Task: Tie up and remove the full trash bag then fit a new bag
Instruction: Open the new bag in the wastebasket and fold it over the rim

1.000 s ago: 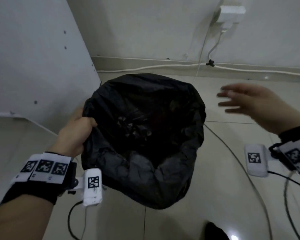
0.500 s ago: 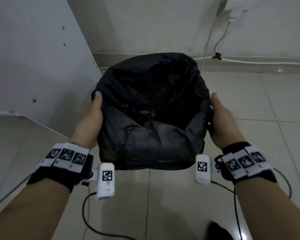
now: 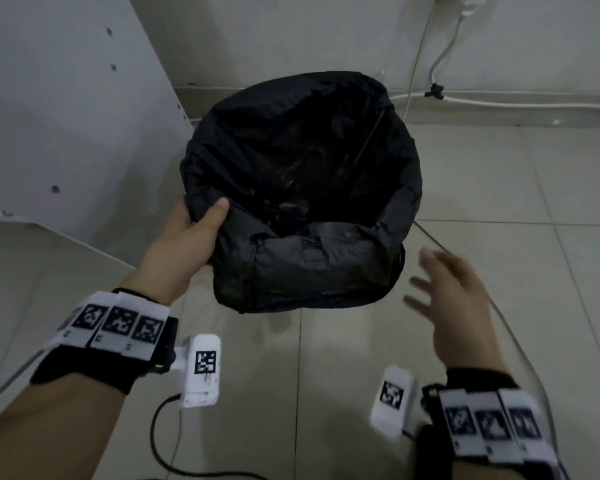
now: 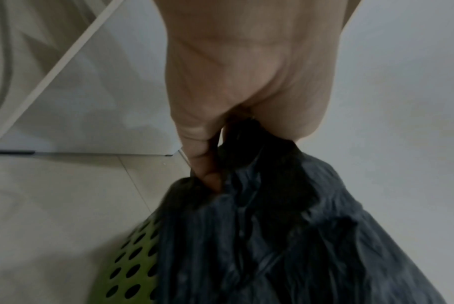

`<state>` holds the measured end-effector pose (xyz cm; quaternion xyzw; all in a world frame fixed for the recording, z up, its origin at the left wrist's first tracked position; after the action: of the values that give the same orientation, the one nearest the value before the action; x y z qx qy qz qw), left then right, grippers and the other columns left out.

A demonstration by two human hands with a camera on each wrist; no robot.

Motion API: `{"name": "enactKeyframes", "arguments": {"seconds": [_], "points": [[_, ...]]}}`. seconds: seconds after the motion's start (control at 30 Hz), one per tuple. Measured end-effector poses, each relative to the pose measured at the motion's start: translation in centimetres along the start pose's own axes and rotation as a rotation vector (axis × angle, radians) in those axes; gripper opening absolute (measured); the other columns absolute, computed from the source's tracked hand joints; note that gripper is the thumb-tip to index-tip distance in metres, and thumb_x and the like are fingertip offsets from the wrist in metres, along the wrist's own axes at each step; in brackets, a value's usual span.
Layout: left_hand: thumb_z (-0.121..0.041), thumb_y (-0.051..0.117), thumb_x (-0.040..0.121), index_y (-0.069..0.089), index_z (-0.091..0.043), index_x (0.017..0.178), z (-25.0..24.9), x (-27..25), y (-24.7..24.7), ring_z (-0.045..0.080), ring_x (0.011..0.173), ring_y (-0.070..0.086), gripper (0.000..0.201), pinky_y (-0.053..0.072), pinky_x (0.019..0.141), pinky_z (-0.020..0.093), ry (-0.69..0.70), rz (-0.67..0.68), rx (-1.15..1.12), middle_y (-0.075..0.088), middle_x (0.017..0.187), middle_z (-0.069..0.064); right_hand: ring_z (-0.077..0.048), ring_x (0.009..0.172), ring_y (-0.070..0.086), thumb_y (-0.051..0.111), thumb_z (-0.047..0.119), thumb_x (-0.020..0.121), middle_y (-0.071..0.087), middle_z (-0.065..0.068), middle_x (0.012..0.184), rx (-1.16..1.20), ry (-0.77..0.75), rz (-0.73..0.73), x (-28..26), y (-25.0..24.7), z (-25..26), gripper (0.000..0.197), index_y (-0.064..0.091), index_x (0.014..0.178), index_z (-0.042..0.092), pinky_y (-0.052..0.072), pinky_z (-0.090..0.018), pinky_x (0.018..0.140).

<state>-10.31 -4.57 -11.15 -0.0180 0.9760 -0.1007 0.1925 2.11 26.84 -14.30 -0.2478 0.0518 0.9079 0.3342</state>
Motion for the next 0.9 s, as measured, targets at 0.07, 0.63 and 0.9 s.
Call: {"name": "enactKeyframes", "arguments": {"seconds": [0.07, 0.63, 0.9], "points": [[-0.042, 0.052, 0.099, 0.042, -0.028, 0.144, -0.5, 0.1, 0.2, 0.009, 0.099, 0.063, 0.048, 0.055, 0.078, 0.027, 0.037, -0.031, 0.003, 0.059, 0.116, -0.01, -0.031, 0.11, 0.068, 0.071, 0.039, 0.087, 0.068, -0.007, 0.124, 0.13, 0.17, 0.202, -2.4, 1.9, -2.4, 0.054, 0.056, 0.132, 0.014, 0.058, -0.054, 0.09], [-0.021, 0.046, 0.101, 0.068, -0.01, 0.116, 3.3, -3.7, 5.0, 0.025, 0.104, 0.07, 0.03, 0.054, 0.094, 0.044, -0.281, 0.333, -0.316, 0.072, 0.109, 0.012, -0.013, 0.037, 0.043, 0.041, 0.021, 0.104, 0.052, -0.002, 0.05, 0.424, 0.606, 0.438, -4.1, 12.7, -3.8, 0.027, 0.058, 0.087, 0.01, 0.041, -0.019, 0.037], [-0.008, 0.059, 0.095, 0.063, -0.003, 0.106, 4.1, -3.7, 8.0, 0.024, 0.066, 0.061, 0.012, 0.054, 0.054, 0.03, -0.295, 0.387, -0.302, 0.064, 0.084, 0.015, -0.016, 0.039, 0.044, 0.04, 0.042, 0.1, 0.037, 0.0, 0.046, 0.01, 0.602, 0.674, -4.2, 13.3, -3.3, 0.043, 0.05, 0.069, 0.014, 0.051, -0.025, 0.045]]}}
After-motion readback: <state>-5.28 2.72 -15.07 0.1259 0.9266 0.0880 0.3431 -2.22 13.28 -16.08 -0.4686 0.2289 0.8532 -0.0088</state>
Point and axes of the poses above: each hand's wrist, its own x-axis towards the middle knuckle, its own y-axis out of the palm, z = x × y, the point moved 4 cm from there along x, towards the middle knuckle
